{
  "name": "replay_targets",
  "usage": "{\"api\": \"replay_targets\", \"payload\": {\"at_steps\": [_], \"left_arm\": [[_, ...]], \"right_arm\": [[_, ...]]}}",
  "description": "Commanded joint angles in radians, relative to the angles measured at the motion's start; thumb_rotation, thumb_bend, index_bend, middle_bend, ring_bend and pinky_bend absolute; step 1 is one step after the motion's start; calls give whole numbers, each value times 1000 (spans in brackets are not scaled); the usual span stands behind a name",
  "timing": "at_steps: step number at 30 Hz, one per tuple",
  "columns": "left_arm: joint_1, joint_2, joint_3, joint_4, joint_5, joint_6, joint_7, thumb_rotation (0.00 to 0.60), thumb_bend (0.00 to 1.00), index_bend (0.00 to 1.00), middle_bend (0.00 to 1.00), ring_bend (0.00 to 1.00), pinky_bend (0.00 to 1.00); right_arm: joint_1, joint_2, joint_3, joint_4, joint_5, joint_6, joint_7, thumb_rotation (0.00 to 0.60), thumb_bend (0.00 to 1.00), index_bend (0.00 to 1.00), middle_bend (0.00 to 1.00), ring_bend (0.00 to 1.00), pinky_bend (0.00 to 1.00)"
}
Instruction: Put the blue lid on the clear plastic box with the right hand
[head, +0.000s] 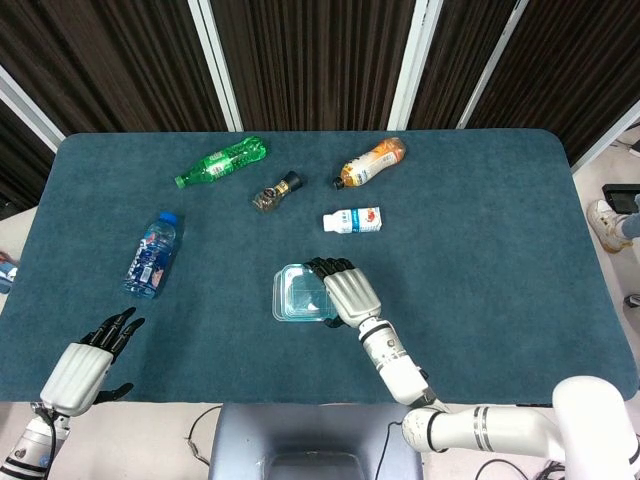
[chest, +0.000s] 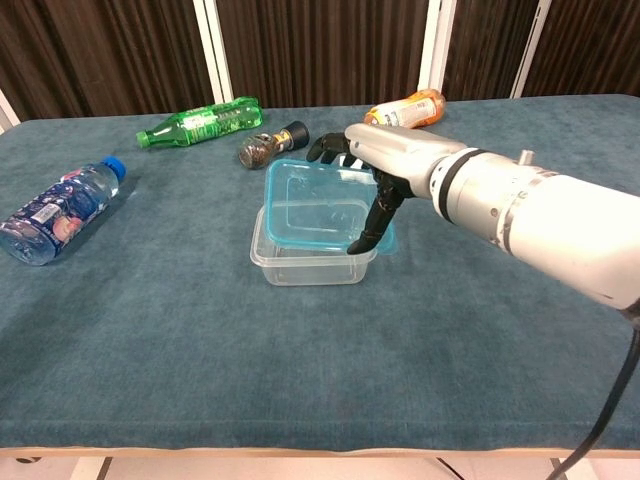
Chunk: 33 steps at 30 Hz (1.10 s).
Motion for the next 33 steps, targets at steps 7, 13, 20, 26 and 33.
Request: {"api": "replay_targets", "payload": {"at_steps": [7,13,20,26,33], "left_arm": [[-1,1,1,-2,0,-2,0,600,299,114,24,116,425],[0,3,1,-2,1,0,-6,600,299,114,26,116,425],[1,3,2,0,3,3,-9,600,298,115,28,116,425],[-4,3,5,0,6,-7,-7,600,298,115,29,117,424],[-6,5,3,1,2,-11,-16,600,297,115,29,117,425]], "right_arm": [[23,-28,5,50,-4,-37,60,600,432,444,521,606,574],[34,-42,2,68,-11,-40,69,600,432,414,506,583,557],[53,-68,1,103,-13,-49,75,600,431,364,460,535,520],[72,-101,10,159,-50,-67,122,600,432,355,437,503,510],[81,-124,5,210,-57,-90,148,600,432,350,420,478,508]]}}
